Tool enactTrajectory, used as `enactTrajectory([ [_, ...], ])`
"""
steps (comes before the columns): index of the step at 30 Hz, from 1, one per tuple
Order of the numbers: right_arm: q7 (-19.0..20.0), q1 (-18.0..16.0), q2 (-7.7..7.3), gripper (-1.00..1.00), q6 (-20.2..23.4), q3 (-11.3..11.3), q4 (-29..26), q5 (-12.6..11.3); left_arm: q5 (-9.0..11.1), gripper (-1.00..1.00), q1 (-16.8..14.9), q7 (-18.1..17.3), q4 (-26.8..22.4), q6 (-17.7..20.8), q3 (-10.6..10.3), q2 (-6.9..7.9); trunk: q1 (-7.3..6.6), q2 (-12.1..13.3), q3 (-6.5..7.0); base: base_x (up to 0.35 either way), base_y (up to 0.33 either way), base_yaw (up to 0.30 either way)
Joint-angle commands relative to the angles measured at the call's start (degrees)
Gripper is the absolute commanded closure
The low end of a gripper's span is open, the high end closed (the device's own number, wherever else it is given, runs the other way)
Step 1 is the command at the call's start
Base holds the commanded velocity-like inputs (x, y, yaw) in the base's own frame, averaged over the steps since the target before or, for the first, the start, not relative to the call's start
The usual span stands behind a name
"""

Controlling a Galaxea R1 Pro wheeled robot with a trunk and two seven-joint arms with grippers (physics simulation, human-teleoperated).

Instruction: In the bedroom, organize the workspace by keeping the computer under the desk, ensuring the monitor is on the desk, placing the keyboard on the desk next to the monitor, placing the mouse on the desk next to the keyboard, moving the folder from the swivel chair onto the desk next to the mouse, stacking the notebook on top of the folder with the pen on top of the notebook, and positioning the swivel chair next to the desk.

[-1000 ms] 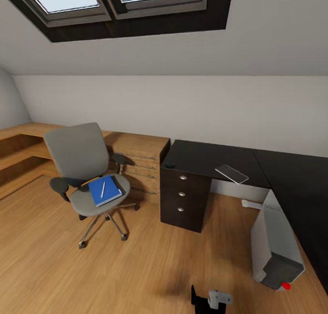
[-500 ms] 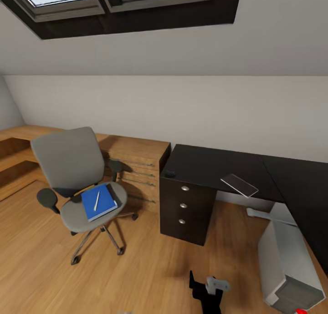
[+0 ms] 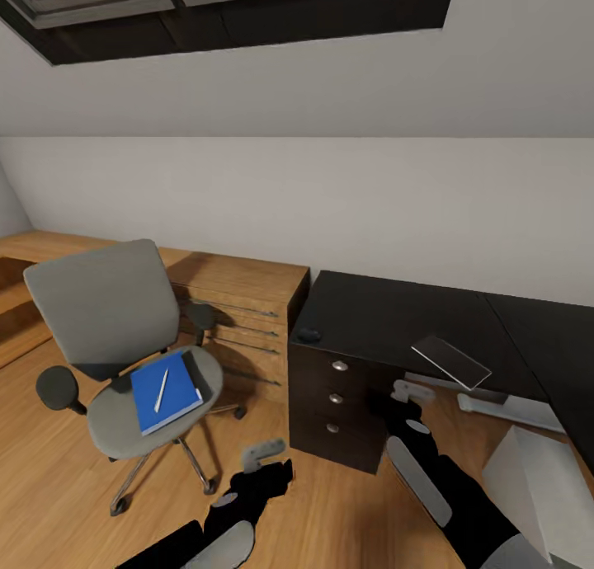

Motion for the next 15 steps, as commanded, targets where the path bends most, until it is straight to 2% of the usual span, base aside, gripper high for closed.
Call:
enactTrajectory([
  [1,-1.0,0.0,-0.32,-1.00,1.0,-0.5,-0.5,-0.2,0.1,-1.00,-0.1,1.6,1.2,2.4,1.6,0.92,0.04,0.0,-0.07,0.336,0.000,0.000],
  [2,-1.3,0.2,-0.82,-1.00,1.4,-0.9,-0.8,-0.1,-0.2,-1.00,-0.1,2.3,6.7,3.4,2.5,0.71,0.04,0.0,-0.07,0.336,0.000,0.000],
  [5,-1.3,0.3,-1.40,-1.00,1.5,-1.0,-0.9,-0.1,-0.3,-1.00,-0.1,2.6,9.3,3.4,3.4,0.53,0.04,0.0,-0.07,0.336,0.000,0.000],
  [6,-1.2,0.3,-1.54,-1.00,1.4,-1.1,-0.9,-0.1,-0.4,-1.00,-0.1,2.6,8.7,2.8,3.6,1.12,0.04,0.0,-0.07,0.336,0.000,0.000],
  [7,-1.2,0.3,-1.61,-1.00,1.1,-1.0,-0.8,-0.1,-0.3,-1.00,-0.1,2.8,5.3,1.2,3.4,3.07,0.04,0.0,-0.07,0.336,0.000,0.000],
  [10,-1.2,0.3,-1.62,-1.00,1.0,-0.9,-0.7,-0.1,-0.2,-1.00,-0.1,3.0,1.9,0.6,2.8,4.78,0.04,0.0,-0.07,0.336,0.000,0.000],
  [11,-1.2,0.3,-1.61,-1.00,0.9,-0.9,-0.6,-0.1,-0.2,-1.00,-0.1,3.0,0.6,0.4,2.2,5.43,0.04,0.0,-0.07,0.336,0.000,0.000],
  [12,-1.2,0.3,-1.50,-1.00,0.3,-0.8,-0.4,-0.2,-0.2,-1.00,-0.1,3.1,-1.4,0.2,0.2,6.38,0.04,0.0,-0.07,0.336,0.000,0.000],
  [15,-1.2,0.3,-1.40,-1.00,0.2,-0.8,-0.4,-0.3,-0.2,-1.00,-0.1,3.1,-1.6,0.2,-0.1,6.37,0.04,0.0,-0.07,0.336,0.000,0.000],
])
